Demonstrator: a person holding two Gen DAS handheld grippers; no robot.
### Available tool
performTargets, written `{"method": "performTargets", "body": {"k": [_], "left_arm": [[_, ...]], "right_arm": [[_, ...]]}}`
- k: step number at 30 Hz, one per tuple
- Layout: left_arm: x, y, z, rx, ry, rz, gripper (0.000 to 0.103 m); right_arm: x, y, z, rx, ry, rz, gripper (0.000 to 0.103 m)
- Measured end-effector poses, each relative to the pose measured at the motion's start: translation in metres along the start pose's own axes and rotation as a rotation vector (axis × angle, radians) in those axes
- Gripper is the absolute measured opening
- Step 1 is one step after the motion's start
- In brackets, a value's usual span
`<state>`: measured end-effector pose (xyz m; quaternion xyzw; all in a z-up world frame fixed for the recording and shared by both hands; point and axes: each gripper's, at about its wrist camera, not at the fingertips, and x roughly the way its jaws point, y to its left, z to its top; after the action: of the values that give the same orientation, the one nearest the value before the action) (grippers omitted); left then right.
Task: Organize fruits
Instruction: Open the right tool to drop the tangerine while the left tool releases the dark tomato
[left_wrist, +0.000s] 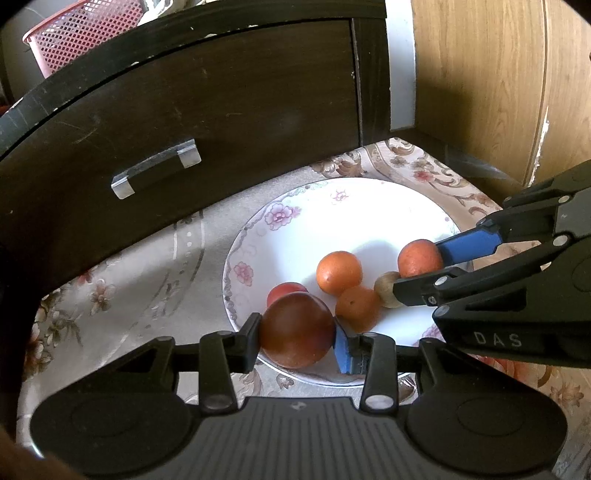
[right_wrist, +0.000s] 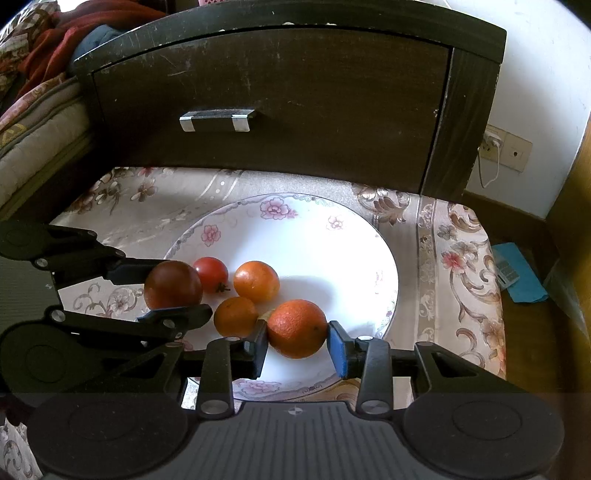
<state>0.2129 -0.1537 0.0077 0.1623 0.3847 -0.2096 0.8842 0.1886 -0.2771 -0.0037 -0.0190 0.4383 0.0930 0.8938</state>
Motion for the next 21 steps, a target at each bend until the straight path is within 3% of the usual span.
{"method": "performTargets", "body": {"k": [21], "left_arm": [[-0.021, 0.002, -0.001, -0.005, -0.017, 0.013, 0.049]], "right_arm": [[-0.019, 0.002, 0.0, 0.01, -0.049, -0.002, 0.046]]}}
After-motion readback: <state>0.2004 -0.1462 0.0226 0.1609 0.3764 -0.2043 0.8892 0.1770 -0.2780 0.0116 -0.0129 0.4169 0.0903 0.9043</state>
